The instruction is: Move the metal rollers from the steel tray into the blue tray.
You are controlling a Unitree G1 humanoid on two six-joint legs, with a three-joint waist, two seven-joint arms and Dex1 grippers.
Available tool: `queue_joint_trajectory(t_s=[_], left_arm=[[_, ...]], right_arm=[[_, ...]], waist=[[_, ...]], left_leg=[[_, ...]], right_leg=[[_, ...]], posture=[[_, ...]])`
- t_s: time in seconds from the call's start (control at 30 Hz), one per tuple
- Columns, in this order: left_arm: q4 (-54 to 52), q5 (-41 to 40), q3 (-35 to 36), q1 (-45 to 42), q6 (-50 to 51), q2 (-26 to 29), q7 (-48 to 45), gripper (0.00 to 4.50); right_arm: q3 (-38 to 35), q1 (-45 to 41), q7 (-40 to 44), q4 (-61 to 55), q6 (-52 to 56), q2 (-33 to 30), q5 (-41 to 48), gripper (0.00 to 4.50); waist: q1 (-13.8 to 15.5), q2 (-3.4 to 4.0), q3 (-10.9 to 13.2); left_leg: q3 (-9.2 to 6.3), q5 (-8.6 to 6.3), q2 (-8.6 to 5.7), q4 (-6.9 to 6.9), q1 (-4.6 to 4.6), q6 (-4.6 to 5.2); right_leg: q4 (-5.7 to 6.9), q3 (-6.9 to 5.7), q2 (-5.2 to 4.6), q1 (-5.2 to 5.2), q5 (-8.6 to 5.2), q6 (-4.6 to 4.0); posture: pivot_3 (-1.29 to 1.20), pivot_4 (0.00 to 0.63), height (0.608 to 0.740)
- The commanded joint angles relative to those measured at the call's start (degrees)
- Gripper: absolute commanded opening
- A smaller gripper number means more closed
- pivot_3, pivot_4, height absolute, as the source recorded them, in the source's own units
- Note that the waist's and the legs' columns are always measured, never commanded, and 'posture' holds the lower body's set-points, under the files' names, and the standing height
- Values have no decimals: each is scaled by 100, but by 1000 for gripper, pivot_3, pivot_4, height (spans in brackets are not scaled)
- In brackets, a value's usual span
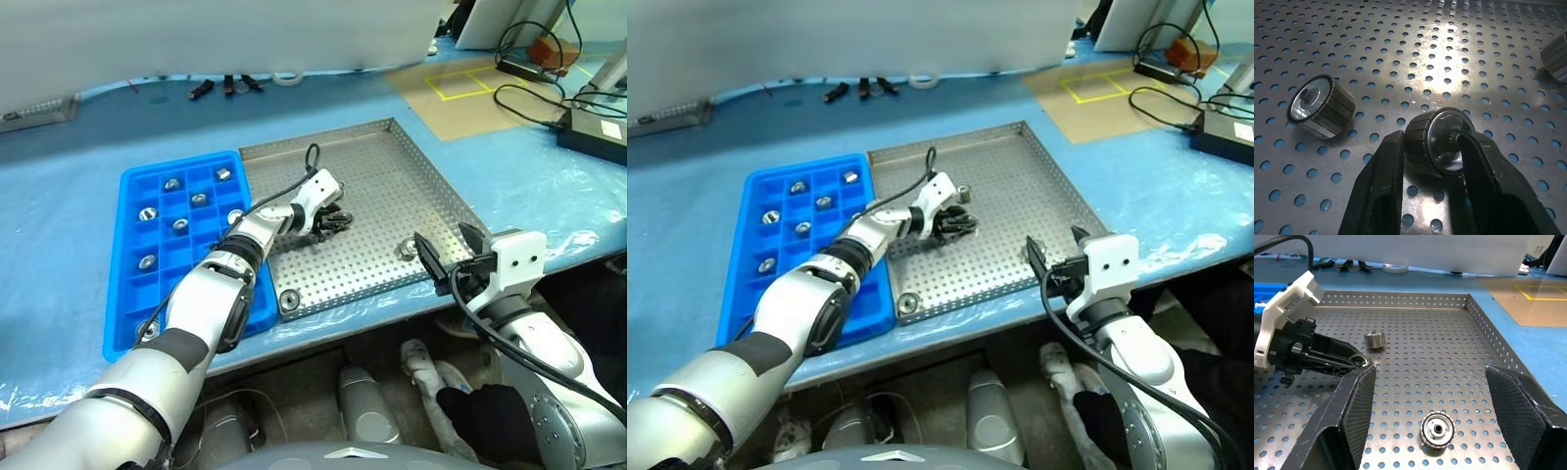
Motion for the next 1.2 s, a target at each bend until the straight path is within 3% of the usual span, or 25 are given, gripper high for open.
queue_joint_trajectory(t_s=[0.03, 0.27, 0.4, 0.57, 0.73, 0.83, 0.9, 1.07, 1.2], left_arm=[[-150, -498, 400, -351, 122, 213, -690, 1363], [-623, -1033, 696, -544, 409, 842, -1990, 1363], [-1091, -1189, 717, -431, 508, 1195, -2234, 1363], [-2471, -1538, 877, 151, 1006, 1905, -2206, 1363], [-5068, -2062, 1133, 1555, 2292, 2667, -1853, 1363], [-6214, -2365, 1347, 2282, 2970, 2983, -1507, 1363], [-7025, -2586, 1627, 2946, 3408, 3185, -1222, 1363], [-8293, -2981, 1930, 4062, 3990, 3215, -555, 1363], [-8676, -3140, 1817, 4323, 4118, 2949, -22, 1363]], right_arm=[[-118, -336, 131, -205, 36, -130, 129, 3741], [-144, -1412, 577, 287, 191, -501, 418, 3741], [124, -2078, 913, 688, 196, -587, 535, 3741], [596, -3145, 1571, 1550, 75, -541, 656, 3741], [1026, -3891, 2271, 2426, -189, -415, 644, 3741], [1181, -4153, 2569, 2765, -309, -326, 638, 3741], [1310, -4367, 2776, 3032, -360, -204, 663, 3741], [1542, -4624, 3161, 3422, -479, -40, 594, 3741], [1578, -4690, 3284, 3528, -483, 17, 593, 3741]], waist=[[4, 2, 1], [214, 2, 5], [449, 4, 8], [874, 5, 11], [1538, 9, 11], [1974, 8, 12], [2193, 8, 12], [2501, 8, 12], [2603, 7, 12]], left_leg=[[1, 1, -1, -2, -19, 1], [22, 13, 7, -8, -51, 22], [45, 13, 13, -8, -39, 21], [46, 25, 31, -3, -25, 4], [54, 51, 96, -19, -18, -39], [62, 70, 102, -31, -22, -70], [48, 86, 106, -54, -23, -98], [39, 95, 106, -71, -12, -151], [34, 141, 106, -104, -3, -194]], right_leg=[[2, 5, 0, -24, 1, -1], [18, 2, 0, -61, 3, -5], [43, 3, 1, -62, 3, -7], [100, 22, 7, -87, 2, -9], [123, 17, 68, -103, -2, -24], [214, 3, 77, -143, -62, -126], [216, -8, 90, -145, -67, -134], [222, -20, 97, -144, -68, -135], [227, -16, 100, -141, -67, -131]], posture=[[-580, 150, 740], [-473, 150, 740], [-375, 150, 740], [-192, 150, 740], [12, 150, 740], [99, 150, 740], [157, 150, 740], [236, 150, 740], [255, 150, 740]])
